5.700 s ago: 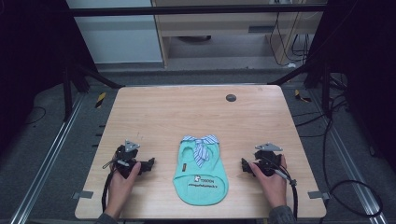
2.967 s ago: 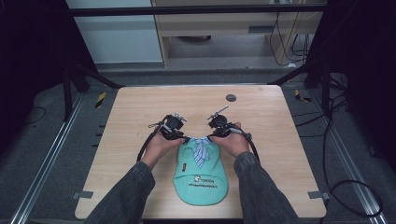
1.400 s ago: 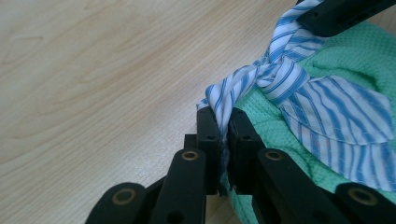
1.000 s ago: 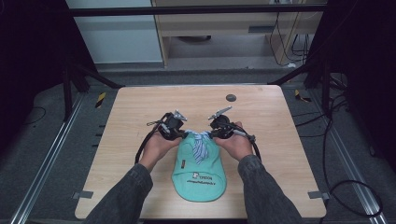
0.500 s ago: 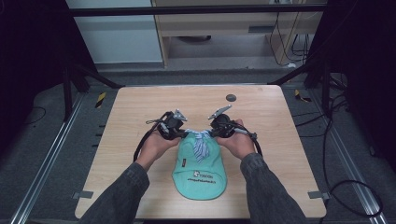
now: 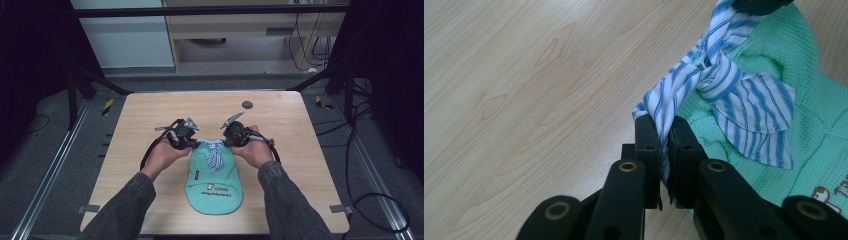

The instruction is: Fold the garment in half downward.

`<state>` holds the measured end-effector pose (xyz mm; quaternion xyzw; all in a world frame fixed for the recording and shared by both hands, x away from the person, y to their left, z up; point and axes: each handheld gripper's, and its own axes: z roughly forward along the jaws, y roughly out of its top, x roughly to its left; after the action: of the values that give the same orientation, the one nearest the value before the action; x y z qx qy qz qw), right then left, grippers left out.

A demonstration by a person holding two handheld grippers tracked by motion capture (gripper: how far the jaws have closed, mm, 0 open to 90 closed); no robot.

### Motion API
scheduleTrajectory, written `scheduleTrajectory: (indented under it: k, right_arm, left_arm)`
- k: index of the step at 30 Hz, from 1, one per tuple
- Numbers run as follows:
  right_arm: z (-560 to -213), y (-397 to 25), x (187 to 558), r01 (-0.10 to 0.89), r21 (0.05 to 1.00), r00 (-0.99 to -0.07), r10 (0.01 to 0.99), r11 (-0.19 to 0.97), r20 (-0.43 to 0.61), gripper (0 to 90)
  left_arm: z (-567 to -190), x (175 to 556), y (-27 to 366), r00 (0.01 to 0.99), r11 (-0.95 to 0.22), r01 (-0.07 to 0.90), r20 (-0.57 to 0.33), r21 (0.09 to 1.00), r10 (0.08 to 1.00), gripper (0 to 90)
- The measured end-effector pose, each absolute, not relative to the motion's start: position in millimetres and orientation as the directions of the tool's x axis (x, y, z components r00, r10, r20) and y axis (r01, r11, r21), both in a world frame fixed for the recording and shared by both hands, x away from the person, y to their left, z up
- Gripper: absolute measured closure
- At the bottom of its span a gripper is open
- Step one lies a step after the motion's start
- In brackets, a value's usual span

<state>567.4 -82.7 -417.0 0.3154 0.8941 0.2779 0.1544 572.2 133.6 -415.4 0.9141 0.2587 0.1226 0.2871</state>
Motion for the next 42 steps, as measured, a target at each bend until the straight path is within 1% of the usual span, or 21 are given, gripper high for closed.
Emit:
scheduleTrajectory:
  k: [9,20,26,36,42]
  right_arm:
    - [-406.8,-81.6,568.1,0.454,0.601,-0.759,0.638,0.658,-0.126,83.0]
    - [-397.8,-80.8,571.9,0.436,0.613,-0.756,0.637,0.659,-0.147,83.0]
    - [-388.8,-80.6,575.1,0.423,0.634,-0.749,0.643,0.648,-0.158,83.0]
    - [-386.7,-81.2,572.9,0.401,0.631,-0.755,0.629,0.664,-0.182,83.0]
    - [-376.7,-84.2,577.4,0.4,0.644,-0.742,0.643,0.652,-0.19,83.0]
  left_arm:
    - [-405.9,574.8,134.9,0.84,-0.708,0.38,0.098,0.595,0.534,85.1]
    - [-400.9,579.8,135.4,0.834,-0.705,0.376,0.112,0.602,0.54,85.0]
    - [-390.7,583.5,136.8,0.828,-0.698,0.37,0.123,0.613,0.548,85.0]
    - [-390.2,583.7,136.1,0.834,-0.703,0.363,0.123,0.612,0.538,85.1]
    - [-377.2,590.8,131.3,0.832,-0.712,0.345,0.151,0.611,0.533,85.0]
